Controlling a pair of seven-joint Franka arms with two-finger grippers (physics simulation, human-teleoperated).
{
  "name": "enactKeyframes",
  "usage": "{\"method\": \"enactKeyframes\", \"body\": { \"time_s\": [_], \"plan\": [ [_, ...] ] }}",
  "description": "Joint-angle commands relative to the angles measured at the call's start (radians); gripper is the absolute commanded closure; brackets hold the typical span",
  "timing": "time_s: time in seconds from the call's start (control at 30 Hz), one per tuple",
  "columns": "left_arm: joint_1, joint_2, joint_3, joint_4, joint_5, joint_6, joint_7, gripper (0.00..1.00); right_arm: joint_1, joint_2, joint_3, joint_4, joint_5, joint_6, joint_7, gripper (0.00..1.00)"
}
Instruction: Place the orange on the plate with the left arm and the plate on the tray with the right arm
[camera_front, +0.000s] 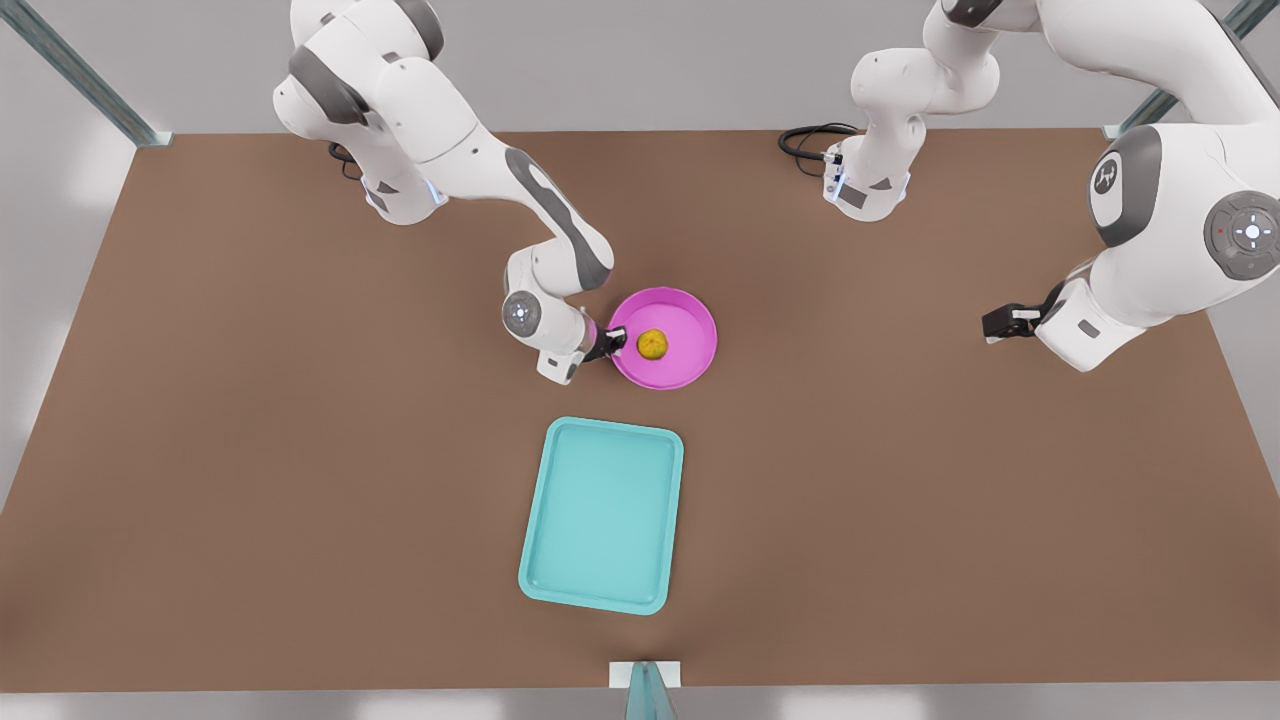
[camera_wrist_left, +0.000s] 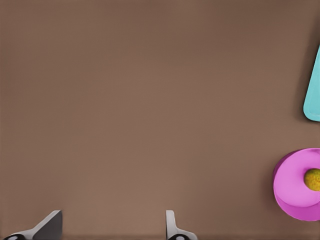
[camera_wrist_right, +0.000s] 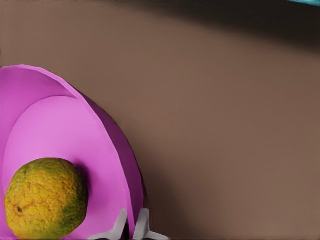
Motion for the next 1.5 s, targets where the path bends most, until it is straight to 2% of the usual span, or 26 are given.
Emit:
{"method": "enactKeyframes", "body": {
  "time_s": [0.0,0.27,0.57,0.8,0.93,1.17,1.2,1.23,1.47],
  "plan": [
    [0.0,-0.001,0.0,0.0,0.0,-0.003,0.007,0.0,0.001,-0.004,0.0,0.003,-0.003,-0.005,0.003,0.79],
    [0.0,-0.001,0.0,0.0,-0.001,-0.003,0.007,0.0,-0.021,-0.049,-0.002,0.016,-0.003,-0.009,0.007,0.79],
    [0.0,-0.001,0.0,0.0,0.0,-0.003,0.007,0.0,-0.238,-0.033,-0.003,0.148,-0.003,-0.141,0.003,0.79],
    [0.0,-0.001,0.0,0.0,0.0,-0.004,0.007,0.0,-0.292,0.08,-0.011,0.286,-0.002,-0.12,0.009,0.79],
    [0.0,-0.001,0.0,0.0,0.0,-0.005,0.007,0.0,-0.294,0.154,-0.049,0.394,-0.006,-0.124,0.007,0.79],
    [0.0,-0.001,0.0,0.0,0.0,-0.005,0.007,0.0,-0.321,0.188,-0.081,0.455,-0.019,-0.137,0.001,0.79],
    [0.0,-0.001,0.0,0.0,0.0,-0.005,0.007,0.0,-0.318,0.192,-0.081,0.457,-0.017,-0.135,0.003,0.74],
    [0.0,-0.001,0.0,0.0,0.0,-0.005,0.007,0.0,-0.315,0.192,-0.081,0.458,-0.017,-0.135,0.01,0.0],
    [0.0,0.001,0.003,0.0,0.0,-0.005,0.007,0.0,-0.305,0.192,-0.08,0.467,-0.017,-0.137,0.012,0.0]
  ]
}}
